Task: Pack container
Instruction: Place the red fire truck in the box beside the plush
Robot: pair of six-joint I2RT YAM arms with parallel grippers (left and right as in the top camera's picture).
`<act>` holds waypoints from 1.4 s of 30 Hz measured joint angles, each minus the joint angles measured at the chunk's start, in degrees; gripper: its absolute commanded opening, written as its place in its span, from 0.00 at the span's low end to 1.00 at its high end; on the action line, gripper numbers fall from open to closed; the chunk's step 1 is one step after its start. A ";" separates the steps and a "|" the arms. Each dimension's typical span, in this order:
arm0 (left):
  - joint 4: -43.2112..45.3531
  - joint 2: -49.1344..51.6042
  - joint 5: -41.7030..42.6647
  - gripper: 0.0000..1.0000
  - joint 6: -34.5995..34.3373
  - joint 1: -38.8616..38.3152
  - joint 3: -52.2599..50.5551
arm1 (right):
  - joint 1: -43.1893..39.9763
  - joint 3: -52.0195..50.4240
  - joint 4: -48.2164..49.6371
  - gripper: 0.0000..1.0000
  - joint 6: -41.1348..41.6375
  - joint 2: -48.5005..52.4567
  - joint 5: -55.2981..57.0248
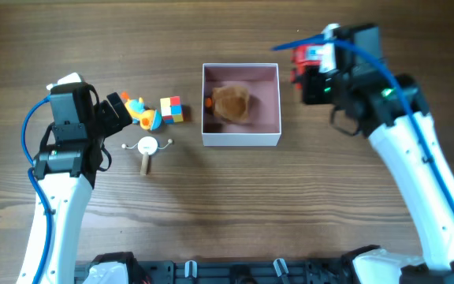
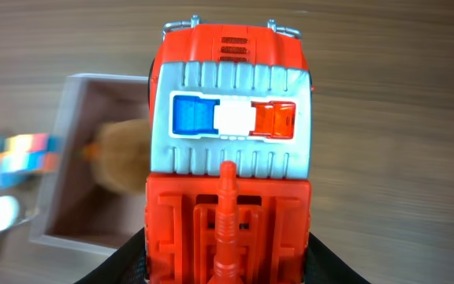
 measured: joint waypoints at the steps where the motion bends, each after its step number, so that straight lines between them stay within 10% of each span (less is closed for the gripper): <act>1: 0.00 0.00 0.00 1.00 0.00 0.00 0.00 | 1.57 0.00 0.28 0.22 1.07 0.00 0.31; 10: 0.00 0.02 0.00 1.00 0.00 0.00 0.00 | 12.33 0.00 2.99 0.20 8.13 7.96 6.54; 32: 0.00 0.04 0.00 1.00 0.00 0.00 0.00 | 8.09 0.00 10.01 0.20 8.50 26.60 7.02; 38: 0.00 0.04 0.00 1.00 0.00 0.00 0.00 | 8.09 0.00 10.32 0.65 8.37 26.93 6.58; 42: 0.00 0.04 0.00 1.00 0.00 0.00 0.00 | 8.09 0.00 10.71 0.70 7.52 26.93 6.56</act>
